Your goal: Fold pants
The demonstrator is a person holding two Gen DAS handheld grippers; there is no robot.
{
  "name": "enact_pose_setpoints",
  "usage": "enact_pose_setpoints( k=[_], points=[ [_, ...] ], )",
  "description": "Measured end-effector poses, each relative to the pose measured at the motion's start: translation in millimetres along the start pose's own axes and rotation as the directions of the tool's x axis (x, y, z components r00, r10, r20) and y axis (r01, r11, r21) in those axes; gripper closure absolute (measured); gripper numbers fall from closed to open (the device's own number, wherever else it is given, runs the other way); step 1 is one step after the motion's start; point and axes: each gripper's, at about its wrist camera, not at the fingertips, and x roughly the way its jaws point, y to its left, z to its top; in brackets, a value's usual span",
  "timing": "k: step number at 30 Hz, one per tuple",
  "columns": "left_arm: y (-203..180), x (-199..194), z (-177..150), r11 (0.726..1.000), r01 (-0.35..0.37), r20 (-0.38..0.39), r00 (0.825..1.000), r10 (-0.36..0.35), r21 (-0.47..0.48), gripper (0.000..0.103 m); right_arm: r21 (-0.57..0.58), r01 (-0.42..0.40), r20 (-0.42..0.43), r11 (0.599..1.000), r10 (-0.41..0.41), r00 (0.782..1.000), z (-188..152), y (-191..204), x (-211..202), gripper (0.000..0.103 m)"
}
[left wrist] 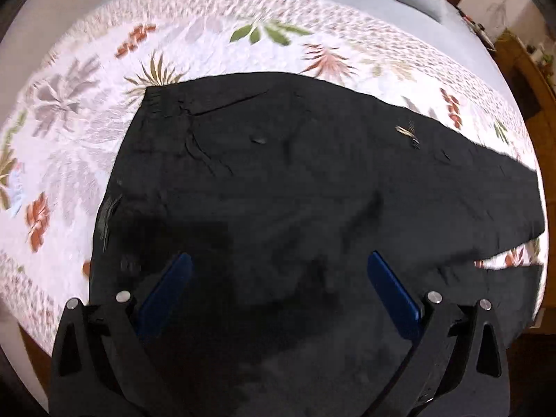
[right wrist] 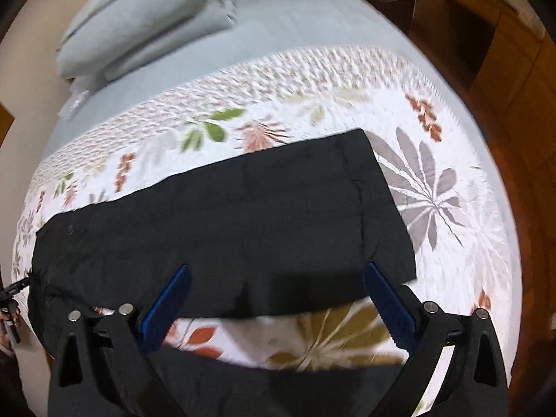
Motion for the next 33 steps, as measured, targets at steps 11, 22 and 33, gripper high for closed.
enact_pose_setpoints(
  k=[11, 22, 33],
  points=[
    [71.3, 43.9, 72.0, 0.985, 0.039, -0.154, 0.986, -0.065, -0.166, 0.002, 0.003, 0.053, -0.132, 0.999, -0.052, 0.99, 84.1, -50.3, 93.6, 0.003],
    [100.9, 35.9, 95.6, 0.972, 0.032, -0.153, 0.986, -0.069, -0.233, 0.002, -0.002, -0.006, -0.134, 1.0, 0.006, 0.991, 111.1, -67.7, 121.6, 0.003],
    [152.4, 46.0, 99.1, 0.947, 0.096, -0.19, 0.969, -0.16, -0.307, 0.002, -0.187, 0.05, -0.079, 0.981, -0.066, 0.995, 115.5, -31.5, 138.8, 0.01]
  ],
)
